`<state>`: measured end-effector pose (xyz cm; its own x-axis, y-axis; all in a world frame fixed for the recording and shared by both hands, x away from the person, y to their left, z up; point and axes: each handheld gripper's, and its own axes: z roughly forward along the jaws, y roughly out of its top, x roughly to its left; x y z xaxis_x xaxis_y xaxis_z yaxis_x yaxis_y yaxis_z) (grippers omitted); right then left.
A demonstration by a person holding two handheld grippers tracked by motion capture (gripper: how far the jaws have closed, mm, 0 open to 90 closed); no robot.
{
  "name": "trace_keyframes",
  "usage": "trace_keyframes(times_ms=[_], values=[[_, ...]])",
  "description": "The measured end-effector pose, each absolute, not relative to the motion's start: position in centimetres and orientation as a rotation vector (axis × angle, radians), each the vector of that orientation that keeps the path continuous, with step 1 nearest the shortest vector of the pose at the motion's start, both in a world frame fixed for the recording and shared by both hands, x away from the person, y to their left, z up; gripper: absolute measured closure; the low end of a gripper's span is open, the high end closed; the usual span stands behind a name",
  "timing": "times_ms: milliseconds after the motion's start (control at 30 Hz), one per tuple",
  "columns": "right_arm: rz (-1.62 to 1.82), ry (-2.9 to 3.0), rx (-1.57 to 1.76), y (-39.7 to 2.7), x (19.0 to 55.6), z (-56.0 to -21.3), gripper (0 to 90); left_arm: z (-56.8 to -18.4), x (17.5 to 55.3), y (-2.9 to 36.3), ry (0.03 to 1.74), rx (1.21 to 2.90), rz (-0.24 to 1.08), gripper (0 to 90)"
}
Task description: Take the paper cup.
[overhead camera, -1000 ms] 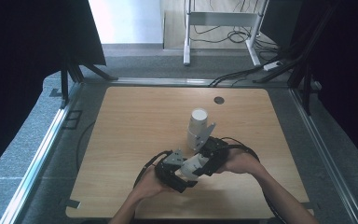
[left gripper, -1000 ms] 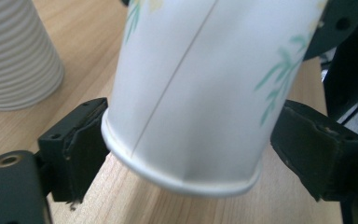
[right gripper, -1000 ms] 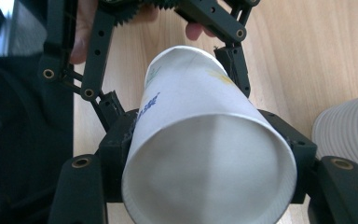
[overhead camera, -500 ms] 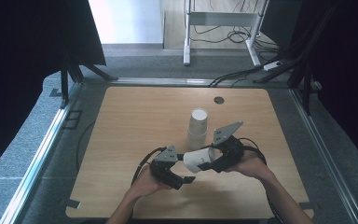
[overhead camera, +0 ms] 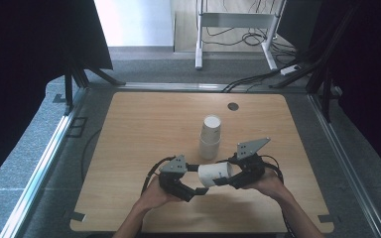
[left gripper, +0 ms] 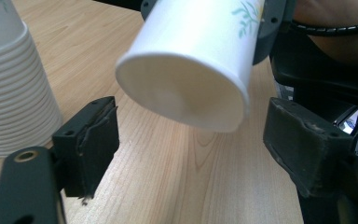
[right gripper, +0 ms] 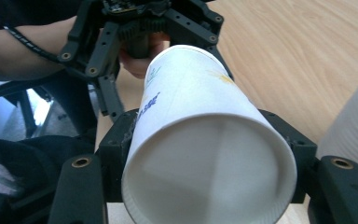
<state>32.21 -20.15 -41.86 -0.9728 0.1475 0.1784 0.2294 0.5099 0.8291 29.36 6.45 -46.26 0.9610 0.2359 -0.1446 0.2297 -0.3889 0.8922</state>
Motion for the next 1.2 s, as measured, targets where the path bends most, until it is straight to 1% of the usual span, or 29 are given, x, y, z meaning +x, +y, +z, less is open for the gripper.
trace_keyframes(times_ms=[100,300,633,867,1100,1200], values=[[-1.489,-2.633,-0.313,-20.23,32.09,-42.25,37.3,-46.38,29.33,6.42,0.322,1.989,0.005,21.2],[-1.502,-2.598,-0.278,-20.31,32.02,-42.61,37.3,-46.65,29.30,6.44,0.287,1.971,-0.024,27.6],[-1.505,-2.574,-0.252,-20.27,32.14,-42.92,37.3,-46.86,29.29,6.44,0.278,1.958,-0.034,32.2],[-1.470,-2.581,-0.249,-20.28,32.33,-42.78,36.9,-46.93,29.32,6.57,0.278,1.953,-0.036,38.9],[-1.424,-2.606,-0.264,-20.06,32.50,-42.88,35.3,-47.10,29.43,6.58,0.291,1.961,-0.035,40.6],[-1.401,-2.631,-0.273,-19.92,32.53,-42.90,32.4,-47.03,29.49,6.66,0.301,1.959,-0.035,40.6]])
